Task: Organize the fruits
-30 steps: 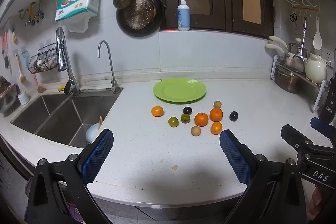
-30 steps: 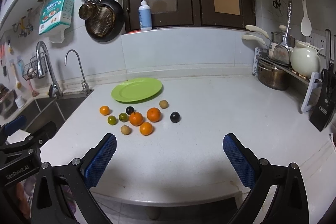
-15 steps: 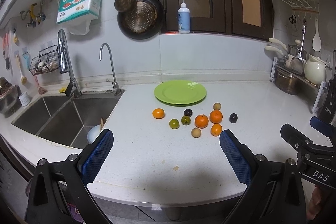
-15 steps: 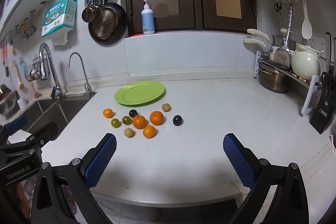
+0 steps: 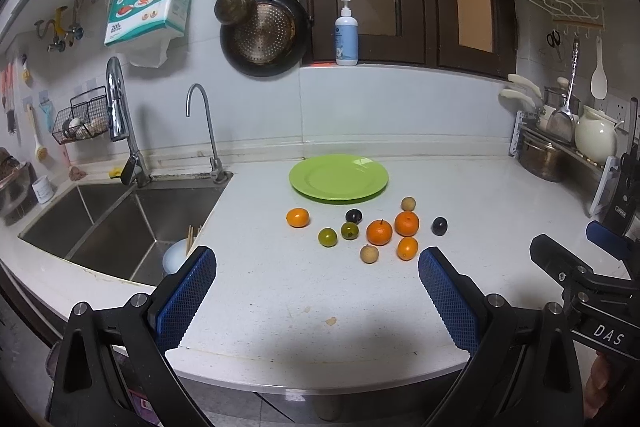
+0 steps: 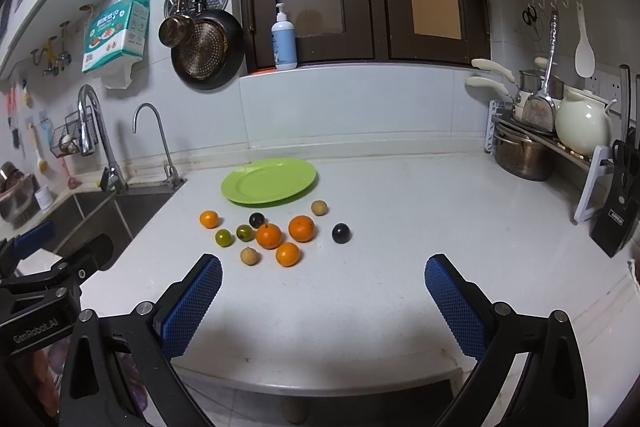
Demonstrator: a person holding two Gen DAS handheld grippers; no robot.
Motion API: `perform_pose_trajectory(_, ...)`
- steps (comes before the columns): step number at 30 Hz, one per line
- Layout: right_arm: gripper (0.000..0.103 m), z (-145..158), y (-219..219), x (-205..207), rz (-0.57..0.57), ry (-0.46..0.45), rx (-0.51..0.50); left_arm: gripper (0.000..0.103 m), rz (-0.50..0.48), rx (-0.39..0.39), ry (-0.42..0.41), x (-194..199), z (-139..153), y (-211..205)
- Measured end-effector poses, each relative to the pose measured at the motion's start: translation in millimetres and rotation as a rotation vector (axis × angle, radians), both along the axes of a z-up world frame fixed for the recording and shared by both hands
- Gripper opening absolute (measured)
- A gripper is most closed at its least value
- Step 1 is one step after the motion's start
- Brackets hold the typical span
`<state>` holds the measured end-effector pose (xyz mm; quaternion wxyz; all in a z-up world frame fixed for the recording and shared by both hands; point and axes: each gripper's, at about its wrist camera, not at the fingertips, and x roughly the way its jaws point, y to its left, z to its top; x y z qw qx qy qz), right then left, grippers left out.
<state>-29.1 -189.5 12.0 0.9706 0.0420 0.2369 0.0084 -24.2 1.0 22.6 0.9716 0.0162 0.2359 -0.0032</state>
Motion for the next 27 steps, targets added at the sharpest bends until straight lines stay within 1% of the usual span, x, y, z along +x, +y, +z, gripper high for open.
perform_pose_trajectory(17, 0.102, 1, 3, 0, 0.007, -0.011, 0.005, 0.103, -0.006, 0.0, -0.002, 2, 2, 1)
perform_pose_trajectory(27, 0.102, -2, 9, 11, 0.018, 0.004, -0.003, 0.103, -0.023, 0.002, 0.027, 19, -6, 4)
